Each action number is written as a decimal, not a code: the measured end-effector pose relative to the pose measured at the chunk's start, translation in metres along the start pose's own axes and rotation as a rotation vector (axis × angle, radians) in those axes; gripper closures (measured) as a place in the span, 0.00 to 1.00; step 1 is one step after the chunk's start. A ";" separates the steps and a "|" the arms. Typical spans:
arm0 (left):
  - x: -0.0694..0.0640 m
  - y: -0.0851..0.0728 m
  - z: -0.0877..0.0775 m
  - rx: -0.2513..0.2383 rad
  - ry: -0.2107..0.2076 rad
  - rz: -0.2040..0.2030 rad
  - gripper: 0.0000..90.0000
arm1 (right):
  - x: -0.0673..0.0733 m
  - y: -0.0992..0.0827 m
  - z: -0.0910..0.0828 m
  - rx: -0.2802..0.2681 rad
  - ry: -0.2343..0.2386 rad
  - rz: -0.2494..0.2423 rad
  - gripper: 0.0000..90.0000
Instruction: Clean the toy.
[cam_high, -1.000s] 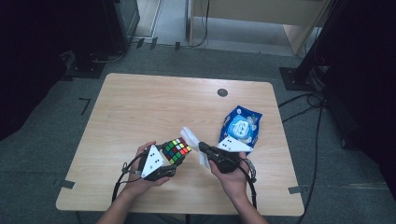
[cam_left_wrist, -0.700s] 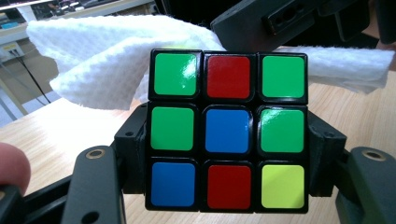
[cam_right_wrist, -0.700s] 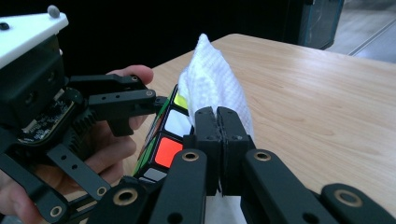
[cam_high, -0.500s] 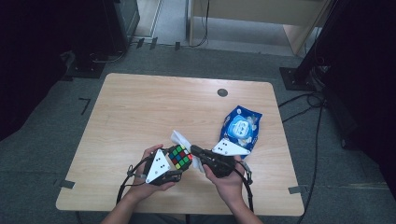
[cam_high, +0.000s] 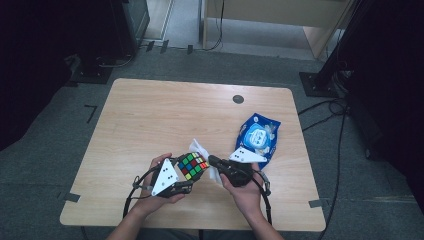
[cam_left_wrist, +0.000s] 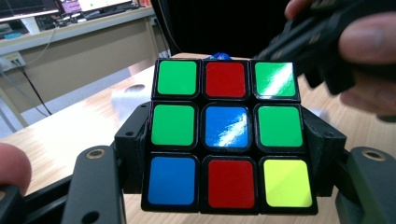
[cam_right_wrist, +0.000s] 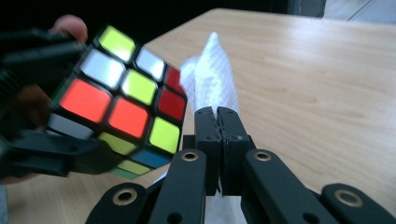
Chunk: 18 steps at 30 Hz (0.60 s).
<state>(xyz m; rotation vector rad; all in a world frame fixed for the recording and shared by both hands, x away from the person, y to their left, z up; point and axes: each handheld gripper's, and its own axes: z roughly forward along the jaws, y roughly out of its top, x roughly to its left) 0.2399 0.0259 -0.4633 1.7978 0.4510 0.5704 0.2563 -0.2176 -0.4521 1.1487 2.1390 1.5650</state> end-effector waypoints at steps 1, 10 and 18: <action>0.000 0.000 0.000 0.000 0.000 0.000 0.38 | 0.000 0.000 0.000 0.000 0.000 0.000 0.99; -0.001 -0.001 0.002 0.004 0.003 0.001 0.38 | 0.025 0.023 -0.023 -0.117 0.070 -0.050 0.99; -0.003 0.002 0.000 -0.009 -0.010 0.005 0.38 | 0.031 0.017 -0.015 -0.101 0.087 -0.059 0.99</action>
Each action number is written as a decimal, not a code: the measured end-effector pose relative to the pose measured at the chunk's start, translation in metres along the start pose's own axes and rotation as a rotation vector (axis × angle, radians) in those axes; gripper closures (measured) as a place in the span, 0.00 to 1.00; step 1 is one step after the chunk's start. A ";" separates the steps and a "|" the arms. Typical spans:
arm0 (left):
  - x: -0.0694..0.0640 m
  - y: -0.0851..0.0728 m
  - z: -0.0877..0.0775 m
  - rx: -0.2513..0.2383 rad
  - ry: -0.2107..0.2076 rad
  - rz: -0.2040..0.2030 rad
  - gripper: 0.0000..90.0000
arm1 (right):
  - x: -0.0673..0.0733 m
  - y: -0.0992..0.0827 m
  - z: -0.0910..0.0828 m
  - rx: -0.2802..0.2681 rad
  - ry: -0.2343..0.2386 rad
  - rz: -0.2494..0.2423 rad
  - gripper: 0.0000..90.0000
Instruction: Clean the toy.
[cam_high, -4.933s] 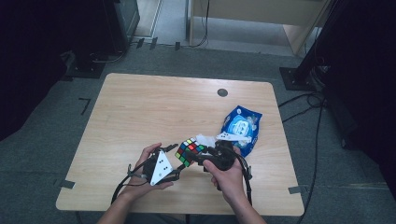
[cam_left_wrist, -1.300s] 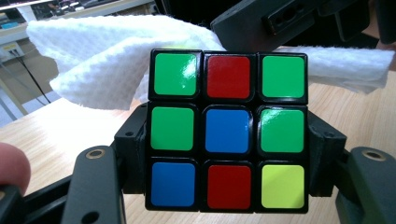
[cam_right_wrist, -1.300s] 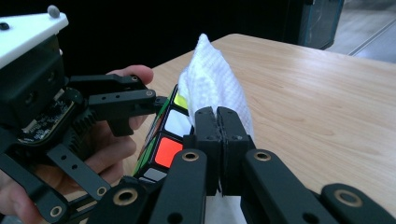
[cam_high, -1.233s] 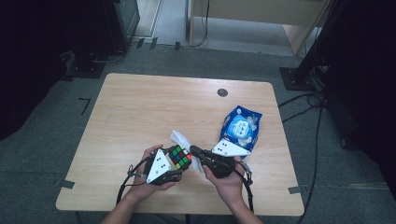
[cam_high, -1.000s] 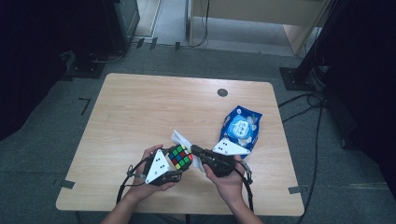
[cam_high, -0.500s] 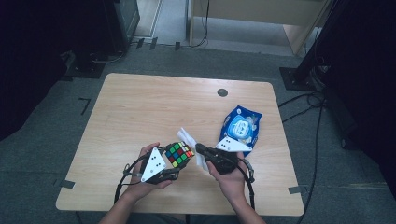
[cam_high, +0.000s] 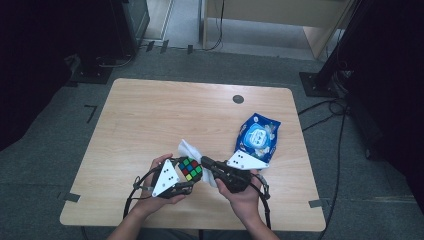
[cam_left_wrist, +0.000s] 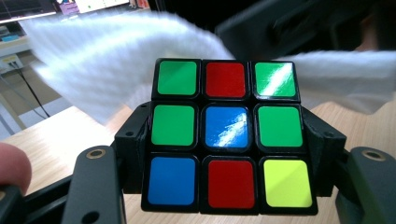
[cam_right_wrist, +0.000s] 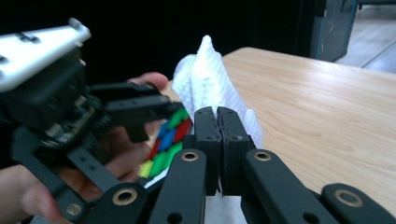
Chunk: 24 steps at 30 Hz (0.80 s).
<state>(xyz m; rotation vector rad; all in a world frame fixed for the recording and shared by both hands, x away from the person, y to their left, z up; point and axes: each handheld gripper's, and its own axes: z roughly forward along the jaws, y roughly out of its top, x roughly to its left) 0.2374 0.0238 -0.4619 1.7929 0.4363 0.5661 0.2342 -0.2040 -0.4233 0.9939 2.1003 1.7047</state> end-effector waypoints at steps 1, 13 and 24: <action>0.000 0.000 0.000 0.000 0.000 0.000 0.38 | -0.003 -0.002 0.001 0.004 -0.004 0.008 0.99; 0.015 -0.005 -0.001 0.034 0.068 -0.032 0.38 | -0.039 -0.032 0.015 0.122 -0.173 0.015 0.99; 0.041 -0.019 0.002 0.147 0.240 -0.128 0.38 | -0.052 -0.043 0.019 0.146 -0.305 -0.021 0.68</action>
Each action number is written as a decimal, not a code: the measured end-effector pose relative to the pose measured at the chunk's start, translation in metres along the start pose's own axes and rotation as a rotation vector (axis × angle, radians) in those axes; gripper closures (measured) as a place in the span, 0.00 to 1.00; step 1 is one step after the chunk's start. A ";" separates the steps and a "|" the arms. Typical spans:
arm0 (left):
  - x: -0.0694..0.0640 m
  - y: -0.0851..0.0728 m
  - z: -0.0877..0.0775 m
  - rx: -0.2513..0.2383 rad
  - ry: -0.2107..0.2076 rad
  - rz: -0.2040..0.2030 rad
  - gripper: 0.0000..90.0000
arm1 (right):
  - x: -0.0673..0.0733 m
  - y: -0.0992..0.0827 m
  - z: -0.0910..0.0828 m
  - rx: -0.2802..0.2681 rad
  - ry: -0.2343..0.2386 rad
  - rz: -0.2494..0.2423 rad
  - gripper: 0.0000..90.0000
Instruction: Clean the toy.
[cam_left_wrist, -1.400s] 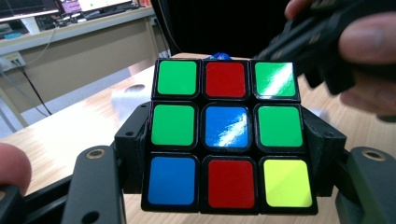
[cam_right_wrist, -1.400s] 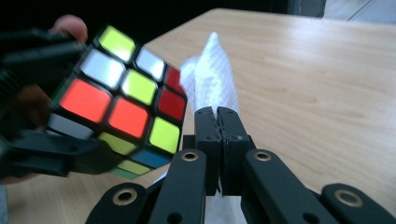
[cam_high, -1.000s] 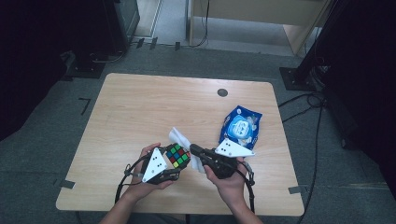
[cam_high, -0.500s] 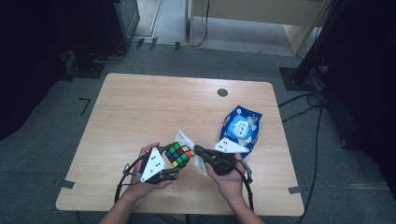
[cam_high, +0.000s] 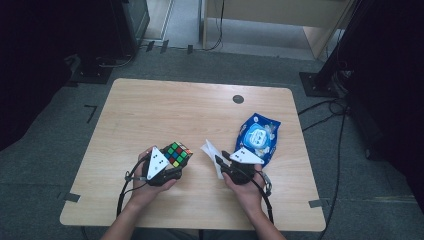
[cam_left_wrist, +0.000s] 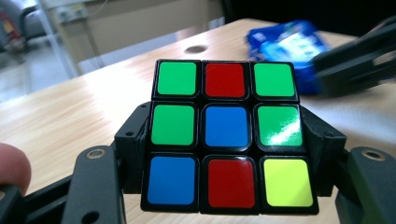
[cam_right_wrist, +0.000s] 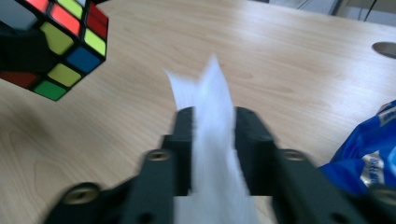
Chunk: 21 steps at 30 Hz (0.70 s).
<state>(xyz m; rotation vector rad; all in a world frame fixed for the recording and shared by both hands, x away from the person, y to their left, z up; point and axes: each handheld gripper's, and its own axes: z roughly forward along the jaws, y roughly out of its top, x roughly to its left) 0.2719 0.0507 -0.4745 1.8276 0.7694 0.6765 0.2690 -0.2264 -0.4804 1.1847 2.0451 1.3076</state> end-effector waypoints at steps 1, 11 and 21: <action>0.000 0.000 0.000 0.000 0.000 0.000 0.38 | 0.000 0.000 0.000 0.000 0.000 0.000 0.68; 0.017 -0.011 0.015 0.140 0.109 -0.080 0.38 | -0.006 0.007 -0.007 -0.018 0.025 0.033 0.36; 0.027 -0.018 0.024 0.247 0.158 -0.124 0.38 | -0.008 0.008 -0.009 -0.008 0.046 0.018 0.29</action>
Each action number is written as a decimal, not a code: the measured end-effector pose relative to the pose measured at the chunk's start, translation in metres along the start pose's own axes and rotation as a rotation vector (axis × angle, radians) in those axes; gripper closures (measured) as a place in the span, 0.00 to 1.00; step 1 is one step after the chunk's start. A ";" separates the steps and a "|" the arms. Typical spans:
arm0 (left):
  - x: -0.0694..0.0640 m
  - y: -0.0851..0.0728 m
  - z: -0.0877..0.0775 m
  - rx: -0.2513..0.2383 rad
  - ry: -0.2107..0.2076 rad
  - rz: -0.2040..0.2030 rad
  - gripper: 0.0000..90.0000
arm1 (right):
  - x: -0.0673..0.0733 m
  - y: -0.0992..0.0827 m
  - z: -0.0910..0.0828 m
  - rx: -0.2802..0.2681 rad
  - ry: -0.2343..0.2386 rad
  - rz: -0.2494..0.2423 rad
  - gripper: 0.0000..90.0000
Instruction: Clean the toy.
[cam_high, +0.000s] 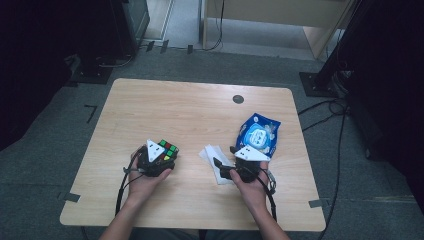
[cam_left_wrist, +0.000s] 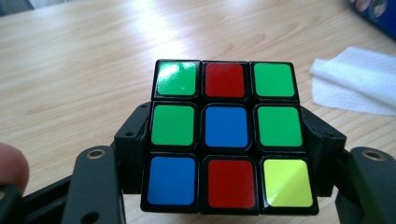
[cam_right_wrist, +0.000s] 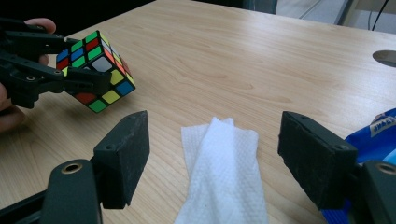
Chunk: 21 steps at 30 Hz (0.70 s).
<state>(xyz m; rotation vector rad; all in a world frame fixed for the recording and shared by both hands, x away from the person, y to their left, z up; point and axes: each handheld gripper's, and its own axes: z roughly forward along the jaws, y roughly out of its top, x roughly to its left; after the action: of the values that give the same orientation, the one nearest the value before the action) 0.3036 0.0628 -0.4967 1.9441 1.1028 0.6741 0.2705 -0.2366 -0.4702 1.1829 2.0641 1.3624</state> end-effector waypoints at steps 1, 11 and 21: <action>0.000 0.000 0.000 0.000 0.000 0.000 0.38 | 0.000 0.000 0.000 0.003 -0.001 -0.002 0.29; 0.003 0.000 0.012 0.033 0.005 -0.018 0.38 | 0.000 -0.002 0.000 0.014 -0.006 -0.003 0.29; 0.005 0.002 0.008 -0.001 -0.011 -0.043 0.29 | -0.001 0.000 -0.005 0.011 -0.018 0.007 0.28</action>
<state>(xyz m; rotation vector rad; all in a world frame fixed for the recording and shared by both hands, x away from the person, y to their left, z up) 0.3126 0.0635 -0.4991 1.9159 1.1346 0.6400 0.2675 -0.2400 -0.4686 1.2032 2.0596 1.3400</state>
